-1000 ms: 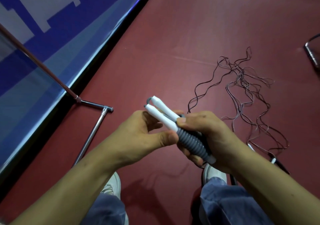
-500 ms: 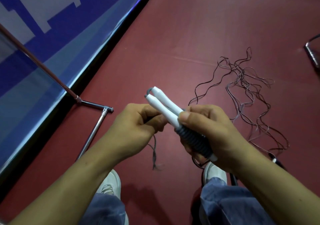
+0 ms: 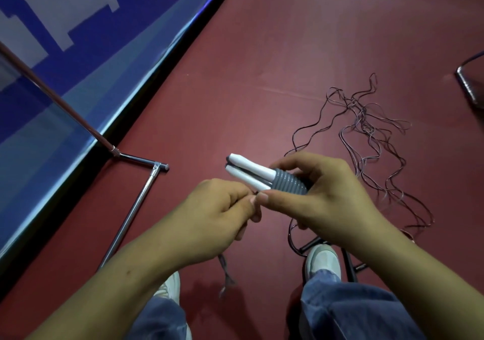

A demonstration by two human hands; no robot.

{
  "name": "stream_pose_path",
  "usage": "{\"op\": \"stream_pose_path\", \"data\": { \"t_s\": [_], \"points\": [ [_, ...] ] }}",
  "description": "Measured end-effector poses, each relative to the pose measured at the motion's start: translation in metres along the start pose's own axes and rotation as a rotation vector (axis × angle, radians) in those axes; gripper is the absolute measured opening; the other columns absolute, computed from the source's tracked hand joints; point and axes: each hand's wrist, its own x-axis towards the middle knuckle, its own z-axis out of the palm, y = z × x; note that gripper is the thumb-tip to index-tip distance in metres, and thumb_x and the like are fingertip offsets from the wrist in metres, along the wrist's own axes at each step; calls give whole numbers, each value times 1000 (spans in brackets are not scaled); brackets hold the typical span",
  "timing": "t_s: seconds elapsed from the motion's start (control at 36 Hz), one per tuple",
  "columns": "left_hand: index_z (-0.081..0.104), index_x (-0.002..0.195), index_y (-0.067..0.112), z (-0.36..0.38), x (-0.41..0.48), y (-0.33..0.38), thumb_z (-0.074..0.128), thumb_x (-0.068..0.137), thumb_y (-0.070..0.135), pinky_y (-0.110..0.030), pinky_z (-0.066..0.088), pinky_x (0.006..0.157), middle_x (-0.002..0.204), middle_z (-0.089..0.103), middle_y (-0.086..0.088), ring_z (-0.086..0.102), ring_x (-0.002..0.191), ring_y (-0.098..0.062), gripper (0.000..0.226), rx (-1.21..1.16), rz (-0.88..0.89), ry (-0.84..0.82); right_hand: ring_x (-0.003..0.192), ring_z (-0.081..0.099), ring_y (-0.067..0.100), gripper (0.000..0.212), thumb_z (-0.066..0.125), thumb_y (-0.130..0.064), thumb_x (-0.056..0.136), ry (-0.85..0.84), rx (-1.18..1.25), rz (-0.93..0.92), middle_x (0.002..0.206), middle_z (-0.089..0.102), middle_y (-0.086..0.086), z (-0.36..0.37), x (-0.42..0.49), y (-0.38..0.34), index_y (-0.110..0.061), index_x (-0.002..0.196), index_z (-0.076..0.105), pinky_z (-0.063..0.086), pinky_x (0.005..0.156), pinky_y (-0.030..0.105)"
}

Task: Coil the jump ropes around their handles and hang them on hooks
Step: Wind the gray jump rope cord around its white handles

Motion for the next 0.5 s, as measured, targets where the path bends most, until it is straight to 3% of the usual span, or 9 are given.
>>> {"op": "stream_pose_path", "data": {
  "t_s": [0.11, 0.22, 0.31, 0.39, 0.5],
  "points": [
    [66, 78, 13, -6, 0, 6, 45, 107, 30, -21, 34, 40, 53, 60, -4, 42, 36, -10, 39, -93, -103, -88, 55, 56, 15, 54, 80, -69, 61, 33, -281, -147, 70, 66, -2, -4, 2, 6, -32, 99, 67, 52, 53, 37],
    [63, 78, 7, -10, 0, 10, 44, 108, 30, -23, 34, 40, 52, 57, -12, 40, 35, -18, 42, -245, -166, -144, 57, 49, 19, 59, 69, -77, 63, 57, -468, -259, 62, 55, -6, -4, 2, 6, -32, 99, 57, 49, 51, 40],
    [62, 80, 4, -12, -1, 14, 43, 109, 31, -22, 34, 38, 53, 57, -15, 40, 32, -18, 44, -267, -193, -184, 56, 49, 18, 61, 69, -77, 62, 89, -553, -272, 61, 53, -11, -2, 1, 2, -29, 97, 55, 46, 49, 36],
    [62, 80, 4, -18, -1, 16, 46, 108, 27, -25, 40, 43, 58, 63, -16, 47, 36, -22, 40, -221, -217, -253, 55, 45, 23, 51, 76, -64, 67, 94, -641, -308, 59, 48, -10, 3, -2, 2, -27, 94, 54, 44, 46, 34],
    [64, 83, 2, -22, -1, 17, 47, 106, 12, -27, 47, 51, 67, 69, -20, 60, 49, -27, 30, -217, -263, -314, 56, 48, 31, 50, 85, -51, 67, 147, -776, -324, 63, 57, -4, 12, -2, 5, -26, 94, 50, 42, 45, 33]
  ]
}}
